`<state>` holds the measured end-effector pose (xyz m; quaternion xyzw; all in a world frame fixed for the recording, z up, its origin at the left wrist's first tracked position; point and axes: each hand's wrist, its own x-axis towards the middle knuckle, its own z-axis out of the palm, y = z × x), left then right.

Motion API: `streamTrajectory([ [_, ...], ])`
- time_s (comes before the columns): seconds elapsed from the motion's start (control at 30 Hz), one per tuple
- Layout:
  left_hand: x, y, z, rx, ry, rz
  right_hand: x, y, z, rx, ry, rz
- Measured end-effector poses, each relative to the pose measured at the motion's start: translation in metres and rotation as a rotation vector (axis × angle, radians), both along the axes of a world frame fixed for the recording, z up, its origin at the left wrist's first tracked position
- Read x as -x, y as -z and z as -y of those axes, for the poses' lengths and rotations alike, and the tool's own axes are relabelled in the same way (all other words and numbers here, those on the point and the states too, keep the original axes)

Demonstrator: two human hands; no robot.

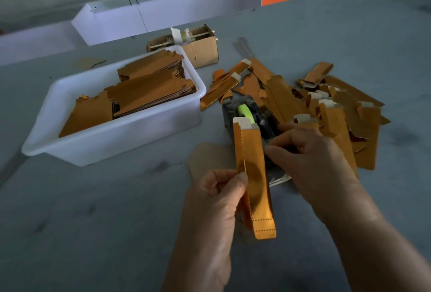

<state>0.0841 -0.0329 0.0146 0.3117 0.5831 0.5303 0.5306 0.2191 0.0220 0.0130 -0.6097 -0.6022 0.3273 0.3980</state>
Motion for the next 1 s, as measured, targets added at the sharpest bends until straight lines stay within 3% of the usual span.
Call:
streamTrajectory([
  [0.03, -0.001, -0.001, 0.0, 0.005, -0.016, 0.018, 0.003, 0.003, 0.001, 0.001, 0.034, -0.072],
  [0.13, -0.003, -0.003, 0.0, -0.003, -0.052, 0.109, 0.01, 0.001, 0.009, 0.04, 0.091, -0.535],
  [0.17, -0.002, -0.003, 0.0, -0.004, -0.056, 0.137, 0.01, -0.001, 0.012, 0.011, 0.094, -0.543],
  [0.27, 0.0, -0.005, 0.0, -0.008, -0.075, 0.161, 0.002, -0.003, 0.021, -0.082, 0.12, -0.108],
  [0.33, 0.002, -0.007, 0.0, -0.024, -0.081, 0.147, -0.002, -0.001, 0.024, -0.07, 0.135, 0.048],
  [0.8, -0.013, -0.012, -0.011, -0.13, 0.103, 0.01, 0.005, 0.015, 0.034, -0.061, 0.145, -0.033],
  [1.0, -0.015, -0.012, -0.017, -0.107, 0.11, -0.118, 0.004, 0.017, 0.032, -0.173, 0.125, 0.134],
])
